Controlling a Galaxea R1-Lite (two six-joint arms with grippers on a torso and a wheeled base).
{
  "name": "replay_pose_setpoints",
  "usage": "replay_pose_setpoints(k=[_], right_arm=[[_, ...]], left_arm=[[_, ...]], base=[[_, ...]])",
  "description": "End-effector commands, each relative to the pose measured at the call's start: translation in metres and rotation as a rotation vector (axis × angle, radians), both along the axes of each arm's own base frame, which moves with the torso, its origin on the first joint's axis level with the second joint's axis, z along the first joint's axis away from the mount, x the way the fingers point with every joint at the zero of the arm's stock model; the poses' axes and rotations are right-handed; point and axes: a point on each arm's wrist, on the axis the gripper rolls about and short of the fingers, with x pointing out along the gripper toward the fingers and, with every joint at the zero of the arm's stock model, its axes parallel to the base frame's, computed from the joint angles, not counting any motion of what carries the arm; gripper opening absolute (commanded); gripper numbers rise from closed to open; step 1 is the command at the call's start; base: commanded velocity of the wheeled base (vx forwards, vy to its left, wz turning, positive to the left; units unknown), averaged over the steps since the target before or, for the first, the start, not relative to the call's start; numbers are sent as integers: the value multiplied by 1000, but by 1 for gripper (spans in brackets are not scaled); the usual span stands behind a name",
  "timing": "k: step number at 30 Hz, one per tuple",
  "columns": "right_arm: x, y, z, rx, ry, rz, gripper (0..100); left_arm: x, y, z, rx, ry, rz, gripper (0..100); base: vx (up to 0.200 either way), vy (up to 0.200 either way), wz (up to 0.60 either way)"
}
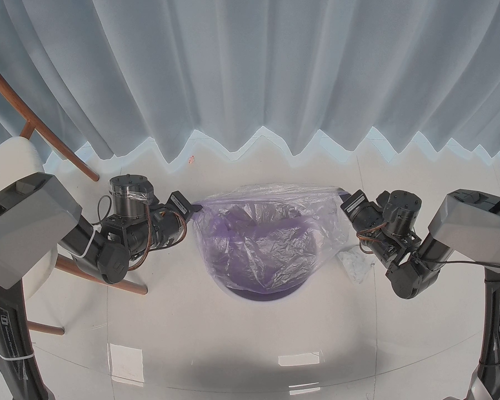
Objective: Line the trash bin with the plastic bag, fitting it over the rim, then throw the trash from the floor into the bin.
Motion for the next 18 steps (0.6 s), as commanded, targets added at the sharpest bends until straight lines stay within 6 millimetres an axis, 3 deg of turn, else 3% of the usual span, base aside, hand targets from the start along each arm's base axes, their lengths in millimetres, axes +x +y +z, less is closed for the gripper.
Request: replay_pose_setpoints(k=[1, 10, 18], right_arm=[[5, 7, -3, 15, 11, -14, 0], [13, 10, -2, 69, 67, -39, 0], [16, 11, -1, 89, 103, -43, 0]], left_arm=[[9, 0, -11, -18, 24, 13, 0], [21, 4, -8, -109, 39, 48, 0], [26, 2, -18, -122, 62, 55, 0]], base=[[0, 0, 0], [0, 0, 0], [0, 0, 0]])
